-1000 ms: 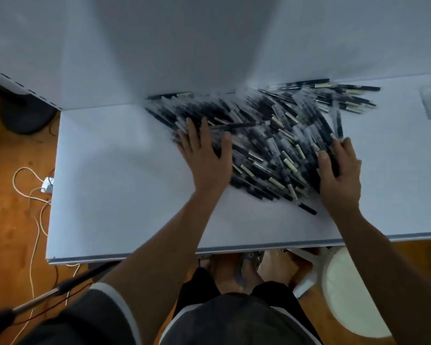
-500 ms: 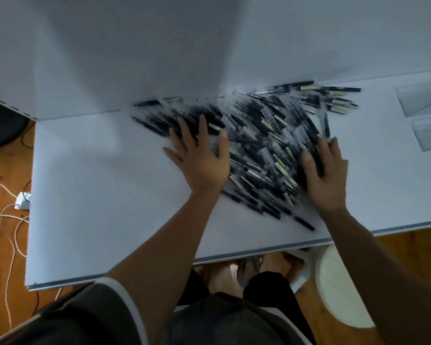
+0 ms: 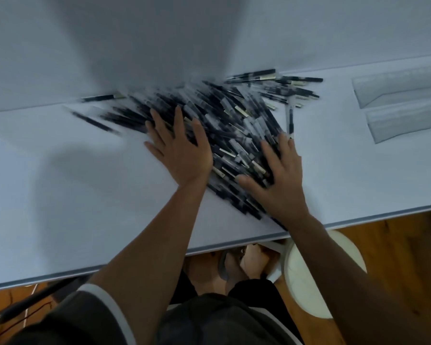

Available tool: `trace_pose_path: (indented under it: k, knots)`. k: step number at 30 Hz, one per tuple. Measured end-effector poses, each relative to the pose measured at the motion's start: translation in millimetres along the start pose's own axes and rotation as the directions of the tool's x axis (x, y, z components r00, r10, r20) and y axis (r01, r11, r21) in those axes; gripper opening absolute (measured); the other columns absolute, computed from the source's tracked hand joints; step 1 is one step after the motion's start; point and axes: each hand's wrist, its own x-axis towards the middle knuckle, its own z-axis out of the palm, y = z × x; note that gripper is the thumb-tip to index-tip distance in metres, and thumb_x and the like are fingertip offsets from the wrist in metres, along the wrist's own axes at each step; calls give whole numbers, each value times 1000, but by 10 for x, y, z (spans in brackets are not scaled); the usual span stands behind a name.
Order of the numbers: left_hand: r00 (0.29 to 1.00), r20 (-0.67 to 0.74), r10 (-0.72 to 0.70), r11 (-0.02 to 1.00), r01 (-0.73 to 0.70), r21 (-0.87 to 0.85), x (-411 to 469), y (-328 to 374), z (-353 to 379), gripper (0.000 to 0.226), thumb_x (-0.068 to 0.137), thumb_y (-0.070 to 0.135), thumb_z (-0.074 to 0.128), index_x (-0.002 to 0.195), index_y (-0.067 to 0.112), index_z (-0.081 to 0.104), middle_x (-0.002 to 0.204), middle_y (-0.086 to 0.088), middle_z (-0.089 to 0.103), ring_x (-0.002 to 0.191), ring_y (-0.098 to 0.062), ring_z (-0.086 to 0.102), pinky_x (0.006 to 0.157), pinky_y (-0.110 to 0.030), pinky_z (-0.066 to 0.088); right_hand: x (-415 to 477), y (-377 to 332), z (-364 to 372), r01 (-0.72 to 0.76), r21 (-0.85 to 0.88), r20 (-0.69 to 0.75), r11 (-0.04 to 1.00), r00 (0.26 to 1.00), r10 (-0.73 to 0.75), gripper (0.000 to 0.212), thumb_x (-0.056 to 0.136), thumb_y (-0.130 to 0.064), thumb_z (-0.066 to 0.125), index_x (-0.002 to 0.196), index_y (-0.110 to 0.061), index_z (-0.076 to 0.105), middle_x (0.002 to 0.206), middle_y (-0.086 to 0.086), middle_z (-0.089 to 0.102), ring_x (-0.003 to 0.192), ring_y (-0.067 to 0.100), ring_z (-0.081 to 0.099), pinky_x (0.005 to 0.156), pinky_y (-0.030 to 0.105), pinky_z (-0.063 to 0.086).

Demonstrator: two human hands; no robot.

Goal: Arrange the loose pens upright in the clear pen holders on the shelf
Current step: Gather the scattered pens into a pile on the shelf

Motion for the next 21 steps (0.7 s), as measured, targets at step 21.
trace_pose_path:
  k: [21]
  knots:
    - [991,118,65,988,-47,-146,-269,499,297,52,99,50,27,149,35,28,162,1,-1,148,-20,-12,116,-49,-15,220,650,-328,69,-268,45,961,997,-59,100,75,-80,51,152,-21,30,161,13,20,147,36,19,112,60,26]
